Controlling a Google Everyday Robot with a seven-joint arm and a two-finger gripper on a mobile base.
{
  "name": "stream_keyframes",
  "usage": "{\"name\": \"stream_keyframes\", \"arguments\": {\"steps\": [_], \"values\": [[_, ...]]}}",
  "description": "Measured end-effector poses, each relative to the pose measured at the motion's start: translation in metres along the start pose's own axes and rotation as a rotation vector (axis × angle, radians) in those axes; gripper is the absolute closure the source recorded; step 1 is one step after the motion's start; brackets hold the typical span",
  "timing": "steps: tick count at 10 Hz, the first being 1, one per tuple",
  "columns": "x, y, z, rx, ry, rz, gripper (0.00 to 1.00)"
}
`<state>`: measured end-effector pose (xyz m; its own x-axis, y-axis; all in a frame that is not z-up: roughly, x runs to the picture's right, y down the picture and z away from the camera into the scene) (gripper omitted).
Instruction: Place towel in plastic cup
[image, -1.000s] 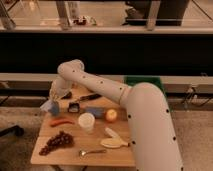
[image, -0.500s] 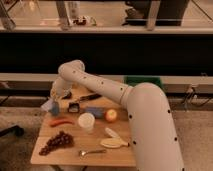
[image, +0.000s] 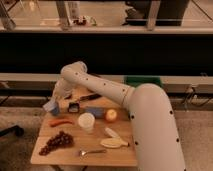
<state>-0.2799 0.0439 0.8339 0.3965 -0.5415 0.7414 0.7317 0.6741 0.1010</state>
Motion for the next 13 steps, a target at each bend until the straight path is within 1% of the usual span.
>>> {"name": "stream_keyframes", "arguments": {"steps": [3,4,5,7,9,10,11,12,13], "values": [[0.003,0.002,0.004,-0.002,0.002,-0.002,0.94],[0.003,0.001,0.005,-0.003,0.001,-0.003,0.91],[0.003,0.001,0.008,-0.008,-0.002,-0.008,0.84],[0.001,-0.001,0.012,-0.022,-0.009,-0.027,0.64],[0.000,-0.002,0.017,-0.038,-0.019,-0.026,0.43],[0.000,-0.001,0.019,-0.045,-0.024,-0.024,0.31],[0.000,-0.001,0.020,-0.049,-0.025,-0.024,0.23],[0.001,0.000,0.021,-0.051,-0.025,-0.023,0.20],[0.001,0.000,0.020,-0.052,-0.024,-0.019,0.20]]}}
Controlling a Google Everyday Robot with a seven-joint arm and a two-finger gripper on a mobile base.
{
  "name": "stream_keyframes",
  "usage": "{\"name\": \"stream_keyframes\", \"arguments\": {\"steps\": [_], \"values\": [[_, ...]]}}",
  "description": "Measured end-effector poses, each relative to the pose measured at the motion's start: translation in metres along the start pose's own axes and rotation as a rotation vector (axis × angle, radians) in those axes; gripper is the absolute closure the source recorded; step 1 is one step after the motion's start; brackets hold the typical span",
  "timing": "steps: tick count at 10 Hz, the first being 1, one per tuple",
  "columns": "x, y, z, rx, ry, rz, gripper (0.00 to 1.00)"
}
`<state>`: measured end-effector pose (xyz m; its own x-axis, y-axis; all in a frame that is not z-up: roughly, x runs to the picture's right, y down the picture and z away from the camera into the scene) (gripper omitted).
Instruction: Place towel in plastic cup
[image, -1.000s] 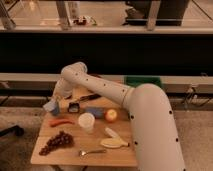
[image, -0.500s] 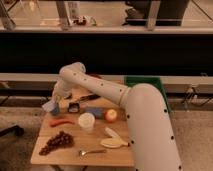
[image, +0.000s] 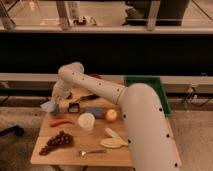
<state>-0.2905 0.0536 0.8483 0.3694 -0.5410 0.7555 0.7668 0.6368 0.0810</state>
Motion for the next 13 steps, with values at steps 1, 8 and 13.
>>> {"name": "stream_keyframes", "arguments": {"steps": [1,8,13], "values": [[0.001,0.001,-0.001,0.000,0.001,0.004,0.20],[-0.003,-0.016,-0.035,0.005,0.071,-0.019,0.20],[0.006,-0.017,-0.086,0.099,0.124,0.038,0.20]]}}
